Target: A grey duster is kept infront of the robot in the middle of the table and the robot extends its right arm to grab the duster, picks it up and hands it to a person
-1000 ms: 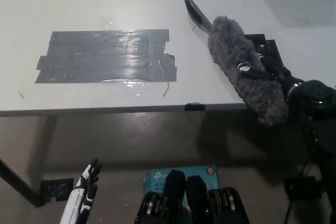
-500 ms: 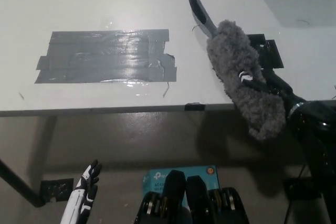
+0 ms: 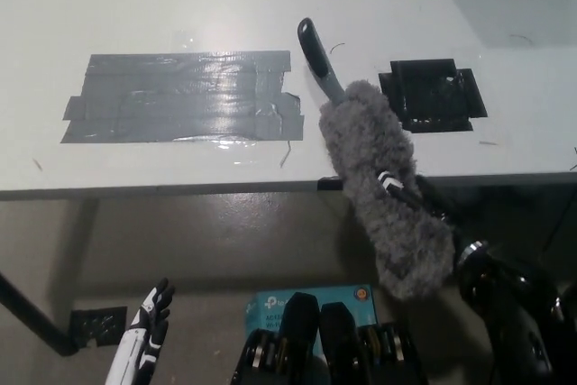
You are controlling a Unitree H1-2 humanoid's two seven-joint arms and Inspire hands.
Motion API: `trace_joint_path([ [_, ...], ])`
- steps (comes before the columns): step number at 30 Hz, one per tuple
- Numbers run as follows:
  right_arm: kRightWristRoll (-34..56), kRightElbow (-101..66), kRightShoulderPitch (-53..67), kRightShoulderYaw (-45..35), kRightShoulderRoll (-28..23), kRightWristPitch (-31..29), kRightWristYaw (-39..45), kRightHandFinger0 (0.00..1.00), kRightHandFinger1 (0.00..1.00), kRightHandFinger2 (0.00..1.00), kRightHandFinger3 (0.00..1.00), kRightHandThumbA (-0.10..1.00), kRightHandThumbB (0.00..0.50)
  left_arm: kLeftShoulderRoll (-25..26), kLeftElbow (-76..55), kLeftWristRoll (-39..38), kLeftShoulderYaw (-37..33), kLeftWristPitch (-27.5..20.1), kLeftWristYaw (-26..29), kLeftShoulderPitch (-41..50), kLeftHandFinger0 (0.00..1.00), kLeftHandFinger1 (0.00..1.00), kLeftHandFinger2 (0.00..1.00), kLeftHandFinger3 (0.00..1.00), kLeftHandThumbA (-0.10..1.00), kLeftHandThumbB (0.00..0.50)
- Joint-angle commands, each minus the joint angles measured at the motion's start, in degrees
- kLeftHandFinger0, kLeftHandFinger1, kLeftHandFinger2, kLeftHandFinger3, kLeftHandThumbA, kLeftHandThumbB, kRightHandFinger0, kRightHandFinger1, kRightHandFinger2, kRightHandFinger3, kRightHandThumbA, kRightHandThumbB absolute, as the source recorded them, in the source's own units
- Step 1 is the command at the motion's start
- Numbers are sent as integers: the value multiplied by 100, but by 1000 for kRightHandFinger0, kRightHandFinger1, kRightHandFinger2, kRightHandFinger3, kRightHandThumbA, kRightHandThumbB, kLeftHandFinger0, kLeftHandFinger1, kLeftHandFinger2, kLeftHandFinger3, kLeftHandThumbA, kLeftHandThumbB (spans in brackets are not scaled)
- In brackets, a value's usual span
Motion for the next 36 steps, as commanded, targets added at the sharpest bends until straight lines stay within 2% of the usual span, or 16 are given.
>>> trace_joint_path([
  [1,3801,-1818,152,112,484,289,-913,0,421,819,1000,-100,139,94,-278,5,125,-228,165,-121,1000,1000,1000,1000,1000,377],
  [8,3997,-1897,193,-55,620,289,-1172,0,423,818,1000,-100,137,92,-263,-39,136,-228,132,-146,1000,1000,1000,1000,1000,388],
  [9,3994,-1892,203,-152,677,289,-1251,0,414,806,1000,-100,124,91,-261,-31,147,-228,124,-150,1000,1000,1000,1000,1000,389],
  [15,4019,-1863,193,-293,712,289,-1181,0,434,778,1000,-100,115,108,-247,-46,140,-228,142,-197,1000,1000,1000,1000,1000,382],
  [17,4126,-1983,207,-276,702,289,-1301,0,445,788,1000,-100,125,95,-250,-2,162,-228,140,-204,1000,1000,1000,1000,1000,392],
  [22,4173,-2200,233,-246,700,289,-1361,0,413,805,1000,-100,136,103,-243,-6,169,-228,136,-221,1000,1000,1000,1000,1000,379],
  [28,4313,-2439,275,-209,652,289,-1441,0,406,837,1000,-100,119,115,-238,-13,163,-228,114,-243,1000,1000,1000,1000,1000,378],
  [36,4591,-2500,266,-108,562,289,-1633,0,392,828,1000,-100,113,121,-246,55,173,-228,149,-268,1000,1000,1000,1000,1000,375],
])
